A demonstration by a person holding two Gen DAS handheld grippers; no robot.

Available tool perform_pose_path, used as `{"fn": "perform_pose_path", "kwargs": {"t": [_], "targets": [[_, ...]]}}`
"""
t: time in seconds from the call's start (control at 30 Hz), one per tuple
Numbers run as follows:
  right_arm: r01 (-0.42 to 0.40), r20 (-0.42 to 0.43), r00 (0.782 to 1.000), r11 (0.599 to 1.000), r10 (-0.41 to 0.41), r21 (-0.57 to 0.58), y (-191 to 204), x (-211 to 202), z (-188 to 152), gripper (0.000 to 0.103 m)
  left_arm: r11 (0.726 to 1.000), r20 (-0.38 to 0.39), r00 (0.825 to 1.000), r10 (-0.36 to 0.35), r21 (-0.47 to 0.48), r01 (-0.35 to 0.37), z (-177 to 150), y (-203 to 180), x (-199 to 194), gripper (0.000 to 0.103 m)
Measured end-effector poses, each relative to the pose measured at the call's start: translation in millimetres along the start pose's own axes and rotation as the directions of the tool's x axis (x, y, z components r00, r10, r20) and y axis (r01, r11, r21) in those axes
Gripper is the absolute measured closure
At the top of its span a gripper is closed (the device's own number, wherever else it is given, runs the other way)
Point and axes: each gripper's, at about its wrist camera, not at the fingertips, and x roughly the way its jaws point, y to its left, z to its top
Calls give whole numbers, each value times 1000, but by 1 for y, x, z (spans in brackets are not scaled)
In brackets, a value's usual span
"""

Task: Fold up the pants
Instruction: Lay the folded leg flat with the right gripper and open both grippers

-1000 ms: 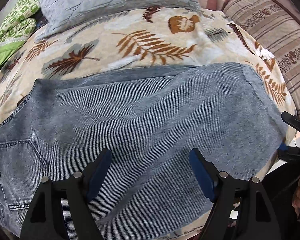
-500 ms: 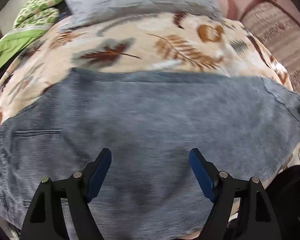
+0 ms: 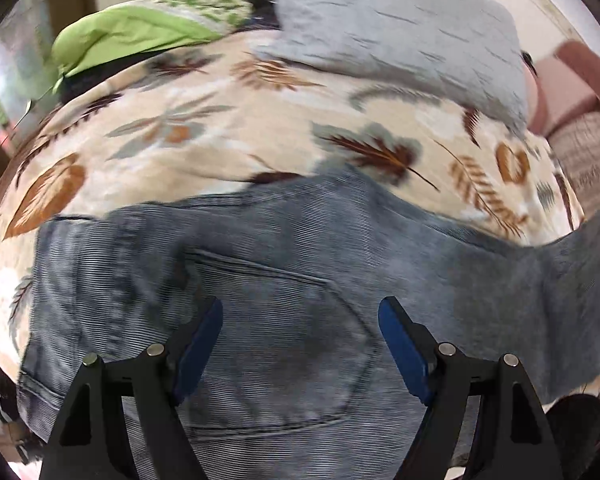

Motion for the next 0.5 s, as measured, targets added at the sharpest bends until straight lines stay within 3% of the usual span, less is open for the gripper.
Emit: {"fn": "perform_pose_path", "kwargs": {"t": [0.13, 0.27, 0.37, 0.5], "targets": [[-8, -153, 988, 1000, 7, -10, 14, 53, -22, 77, 999, 21, 1000, 3, -46, -2, 1, 22, -3, 23], [29, -340, 940, 1000, -30, -9, 8, 99, -48, 64, 999, 20, 1000, 8, -48, -7, -2, 26, -3, 22], [-51, -354, 934, 998, 55, 22, 3, 92, -55, 44, 1000, 19, 1000, 8, -26, -7, -2, 19, -2, 22], [-159, -340, 927, 987, 159, 29, -11, 57, -52, 38, 1000, 20, 1000, 4, 20, -5, 1, 0, -4, 22]]}}
